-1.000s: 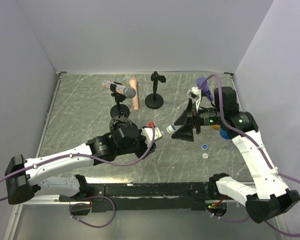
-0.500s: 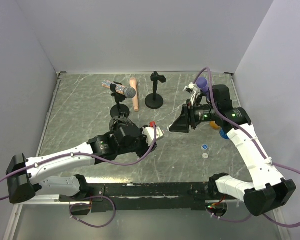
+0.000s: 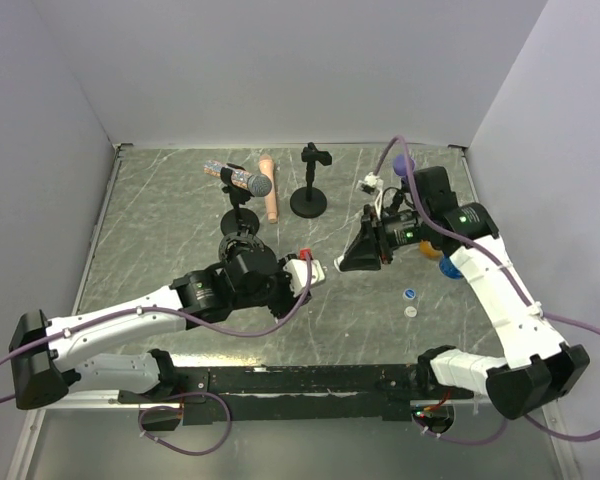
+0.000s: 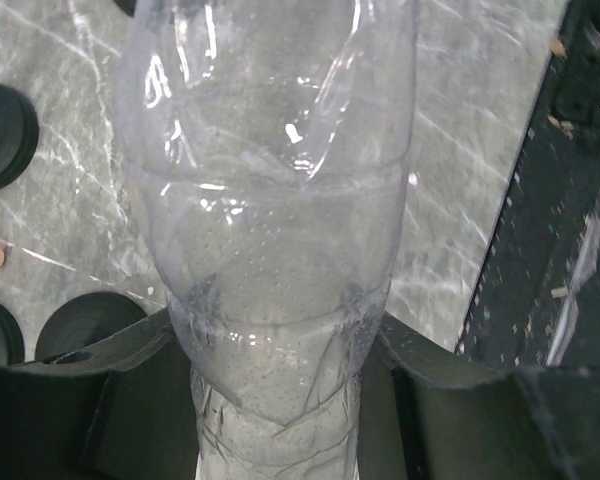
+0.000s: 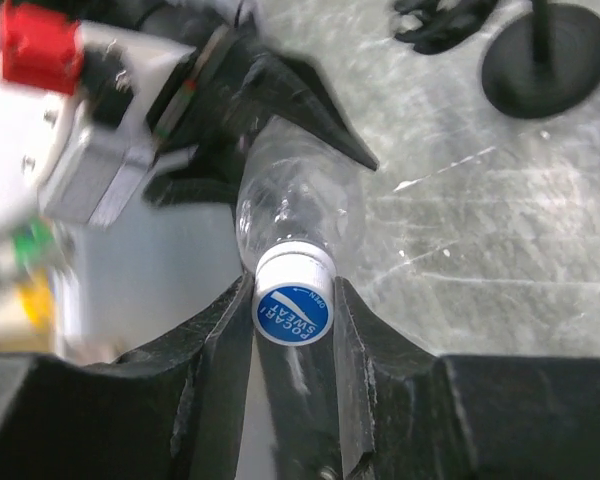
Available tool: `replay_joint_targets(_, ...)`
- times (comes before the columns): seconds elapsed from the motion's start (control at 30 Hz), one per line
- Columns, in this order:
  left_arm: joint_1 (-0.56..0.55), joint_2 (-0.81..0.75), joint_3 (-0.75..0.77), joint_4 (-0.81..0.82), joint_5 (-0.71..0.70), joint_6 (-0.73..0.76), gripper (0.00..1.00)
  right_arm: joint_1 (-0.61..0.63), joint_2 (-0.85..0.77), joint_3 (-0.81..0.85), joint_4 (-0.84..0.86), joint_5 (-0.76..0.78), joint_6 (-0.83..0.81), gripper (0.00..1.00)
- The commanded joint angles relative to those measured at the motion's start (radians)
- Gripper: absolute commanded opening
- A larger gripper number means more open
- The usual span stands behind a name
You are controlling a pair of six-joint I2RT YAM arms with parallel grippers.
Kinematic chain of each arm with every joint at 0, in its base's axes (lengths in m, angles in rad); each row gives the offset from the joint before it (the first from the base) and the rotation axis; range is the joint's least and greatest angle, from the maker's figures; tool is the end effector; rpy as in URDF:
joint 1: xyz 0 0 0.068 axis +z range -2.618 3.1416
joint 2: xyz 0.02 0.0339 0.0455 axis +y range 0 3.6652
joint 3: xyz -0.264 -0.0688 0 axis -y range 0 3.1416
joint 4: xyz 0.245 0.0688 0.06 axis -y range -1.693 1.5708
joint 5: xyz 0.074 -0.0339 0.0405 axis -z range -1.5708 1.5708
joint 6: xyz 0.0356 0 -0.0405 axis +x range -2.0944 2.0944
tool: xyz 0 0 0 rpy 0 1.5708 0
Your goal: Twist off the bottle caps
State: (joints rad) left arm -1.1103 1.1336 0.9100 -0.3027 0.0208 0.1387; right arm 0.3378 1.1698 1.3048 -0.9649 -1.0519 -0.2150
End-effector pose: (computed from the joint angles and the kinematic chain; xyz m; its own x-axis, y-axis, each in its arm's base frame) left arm 0.1127 -0.2289 0.3018 -0.0962 0.5049 -0.8578 0.9258 0.3619 0.1092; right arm 0.1912 0.0999 0.3814 -0.5271 -0.2973 -0.7961 -0.8493 0.2152 0.4820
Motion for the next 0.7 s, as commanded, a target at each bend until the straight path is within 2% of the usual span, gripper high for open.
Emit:
replay_joint_targets(0.0,-0.002,-0.055,0.017,-0.044,0.102,0.165,0.27,0.118,0.021,0.169,-0.332,-0.140,-0.541,0.06)
replay_joint_targets(0.1,-0.002,-0.077,0.007,-0.076,0.065,0.209,0.27,0.173,-0.007,0.183,-0.420,-0.042,-0.835,0.05)
replay_joint_targets(0.3,-0.003,-0.072,0.013,-0.096,0.054,0.246,0.27,0.354,-0.107,0.080,-0.307,0.274,-1.098,0.03)
replay_joint_targets(0.4,-0.002,-0.054,0.013,-0.093,0.047,0.256,0.27,0.434,-0.114,0.071,-0.270,0.372,-1.165,0.03)
replay_joint_targets(0.5,-0.002,-0.040,0.013,-0.087,0.039,0.256,0.26,0.532,-0.177,-0.025,-0.177,0.540,-1.305,0.03)
replay_joint_targets(0.53,-0.002,-0.040,0.010,-0.081,0.036,0.256,0.26,0.543,-0.208,-0.082,-0.132,0.588,-1.398,0.04)
replay_joint_targets(0.6,-0.002,-0.037,0.000,-0.066,0.031,0.240,0.26,0.549,-0.284,-0.194,-0.008,0.633,-1.486,0.07)
replay_joint_targets(0.67,-0.002,-0.041,-0.011,-0.055,0.022,0.210,0.26,0.549,-0.318,-0.242,0.044,0.635,-1.511,0.11)
